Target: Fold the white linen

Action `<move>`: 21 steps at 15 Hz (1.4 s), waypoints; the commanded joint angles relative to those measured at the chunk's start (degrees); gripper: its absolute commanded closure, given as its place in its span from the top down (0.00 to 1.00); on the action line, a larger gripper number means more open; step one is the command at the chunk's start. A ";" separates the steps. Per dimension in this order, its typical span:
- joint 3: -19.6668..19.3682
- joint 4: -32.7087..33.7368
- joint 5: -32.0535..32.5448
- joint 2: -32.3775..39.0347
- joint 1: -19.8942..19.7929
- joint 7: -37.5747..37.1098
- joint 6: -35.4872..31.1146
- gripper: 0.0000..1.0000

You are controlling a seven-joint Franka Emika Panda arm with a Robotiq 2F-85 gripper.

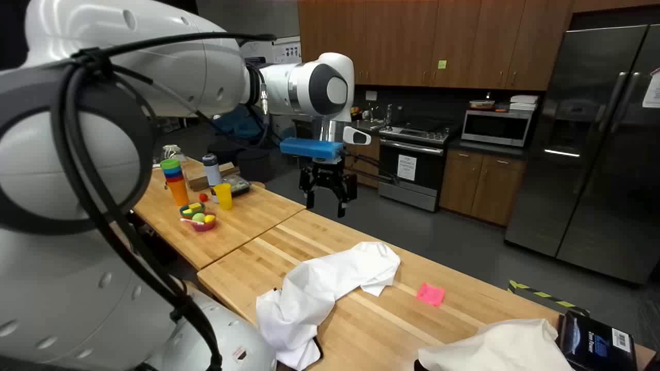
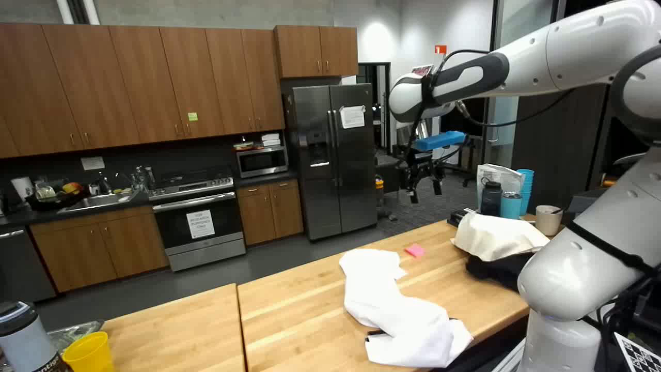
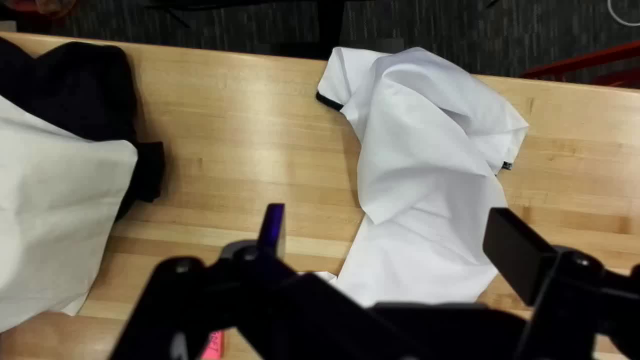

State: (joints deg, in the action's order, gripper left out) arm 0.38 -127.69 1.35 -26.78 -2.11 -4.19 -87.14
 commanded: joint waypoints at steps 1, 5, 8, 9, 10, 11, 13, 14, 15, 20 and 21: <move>-0.18 0.14 0.06 0.07 0.21 -0.05 0.06 1.00; -0.18 0.15 0.06 0.07 0.21 -0.05 0.05 1.00; -0.18 0.16 0.06 0.07 0.21 -0.05 0.05 1.00; -0.18 0.16 0.06 0.07 0.21 -0.05 0.04 1.00; -0.18 0.16 0.06 0.07 0.21 -0.05 0.04 1.00; -0.18 0.16 0.06 0.08 0.21 -0.05 0.04 1.00; -1.12 -2.44 0.33 -1.83 1.04 5.04 -3.12 1.00; -1.83 -4.23 0.93 -2.69 1.22 8.31 -4.26 1.00; -2.75 -6.31 2.10 -3.54 1.23 12.30 -4.77 1.00; -10.51 -12.96 8.07 -3.34 -1.19 27.96 -6.77 1.00; -11.91 -13.28 10.11 -2.59 -1.77 30.48 -7.72 1.00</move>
State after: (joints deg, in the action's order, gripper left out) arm -7.57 -138.44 7.46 -29.07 -2.60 18.85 -92.24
